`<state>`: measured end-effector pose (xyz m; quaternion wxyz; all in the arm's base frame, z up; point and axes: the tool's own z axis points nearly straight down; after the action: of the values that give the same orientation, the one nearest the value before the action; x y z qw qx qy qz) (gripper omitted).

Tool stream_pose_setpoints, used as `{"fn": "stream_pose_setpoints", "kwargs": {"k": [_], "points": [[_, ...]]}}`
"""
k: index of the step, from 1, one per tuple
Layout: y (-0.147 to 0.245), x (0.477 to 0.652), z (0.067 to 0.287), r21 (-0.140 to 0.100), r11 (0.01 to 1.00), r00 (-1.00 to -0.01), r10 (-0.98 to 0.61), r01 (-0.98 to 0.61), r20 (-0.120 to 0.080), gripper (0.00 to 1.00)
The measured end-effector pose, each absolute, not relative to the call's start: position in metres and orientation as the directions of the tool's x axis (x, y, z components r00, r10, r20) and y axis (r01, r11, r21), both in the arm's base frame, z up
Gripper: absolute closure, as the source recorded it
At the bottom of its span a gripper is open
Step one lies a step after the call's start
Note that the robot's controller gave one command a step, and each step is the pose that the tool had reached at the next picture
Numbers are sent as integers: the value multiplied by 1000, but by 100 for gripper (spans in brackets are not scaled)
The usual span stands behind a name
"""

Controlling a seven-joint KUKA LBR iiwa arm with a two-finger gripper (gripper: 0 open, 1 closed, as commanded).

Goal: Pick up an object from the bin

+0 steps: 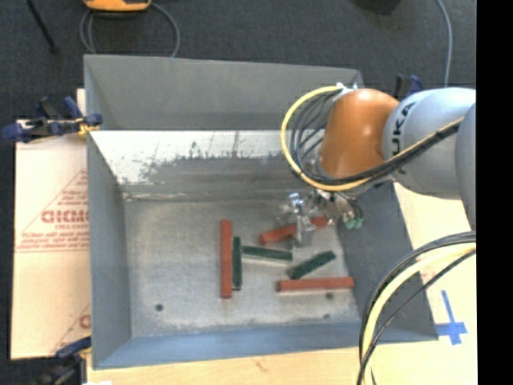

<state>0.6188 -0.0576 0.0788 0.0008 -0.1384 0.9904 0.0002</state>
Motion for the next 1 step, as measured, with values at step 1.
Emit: {"fn": "stream_pose_setpoints", "kwargs": {"k": [1], "points": [[-58, 618, 95, 2, 962, -962, -274, -274, 4, 100]]}}
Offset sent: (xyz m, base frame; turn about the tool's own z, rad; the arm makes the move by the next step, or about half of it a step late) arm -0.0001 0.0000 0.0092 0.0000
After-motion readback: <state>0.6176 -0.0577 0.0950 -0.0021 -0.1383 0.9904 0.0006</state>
